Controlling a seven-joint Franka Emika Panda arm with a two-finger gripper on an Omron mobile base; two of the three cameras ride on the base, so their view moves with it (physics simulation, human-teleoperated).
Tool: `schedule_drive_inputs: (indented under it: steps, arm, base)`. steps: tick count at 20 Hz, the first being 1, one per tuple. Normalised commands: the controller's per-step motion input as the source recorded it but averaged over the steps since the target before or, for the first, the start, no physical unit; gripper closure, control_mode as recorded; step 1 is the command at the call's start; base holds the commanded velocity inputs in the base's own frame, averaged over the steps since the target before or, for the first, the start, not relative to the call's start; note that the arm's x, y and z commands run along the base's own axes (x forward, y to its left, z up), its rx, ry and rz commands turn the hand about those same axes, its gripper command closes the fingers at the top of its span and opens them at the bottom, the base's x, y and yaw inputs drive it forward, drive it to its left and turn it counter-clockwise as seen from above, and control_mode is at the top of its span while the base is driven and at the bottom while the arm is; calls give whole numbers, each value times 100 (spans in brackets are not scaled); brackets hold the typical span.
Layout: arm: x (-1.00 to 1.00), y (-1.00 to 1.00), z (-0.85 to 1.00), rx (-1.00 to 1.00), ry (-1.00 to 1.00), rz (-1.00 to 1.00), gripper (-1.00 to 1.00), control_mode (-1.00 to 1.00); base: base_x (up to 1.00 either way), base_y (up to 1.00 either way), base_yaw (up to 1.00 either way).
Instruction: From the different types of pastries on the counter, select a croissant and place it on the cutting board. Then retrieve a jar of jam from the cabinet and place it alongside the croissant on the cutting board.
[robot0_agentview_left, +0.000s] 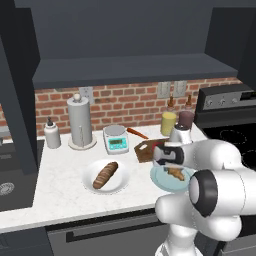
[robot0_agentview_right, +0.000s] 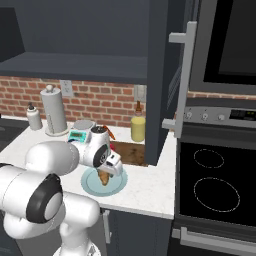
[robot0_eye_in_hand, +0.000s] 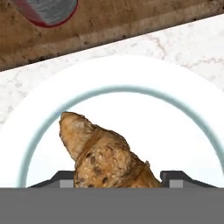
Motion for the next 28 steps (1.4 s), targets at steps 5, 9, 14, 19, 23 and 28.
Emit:
schedule_drive_inputs:
  steps: [5,9,14,19,23,28]
  arm:
    - [0,-4,100,2,0,2,100,-100]
    - [0,0,27,1,-1,2,100,-100]
    - [13,-7,4,0,0,0,100,-100]
    - [53,-52,24,5,0,4,100,-100]
    - [45,-43,28,2,0,3,100,-100]
    - [1,-1,6,0,-4,1,100,-100]
  base:
    - [0,0,0]
    - [0,0,0]
    - [0,0,0]
    - [0,0,0]
    - [0,0,0]
    - [0,0,0]
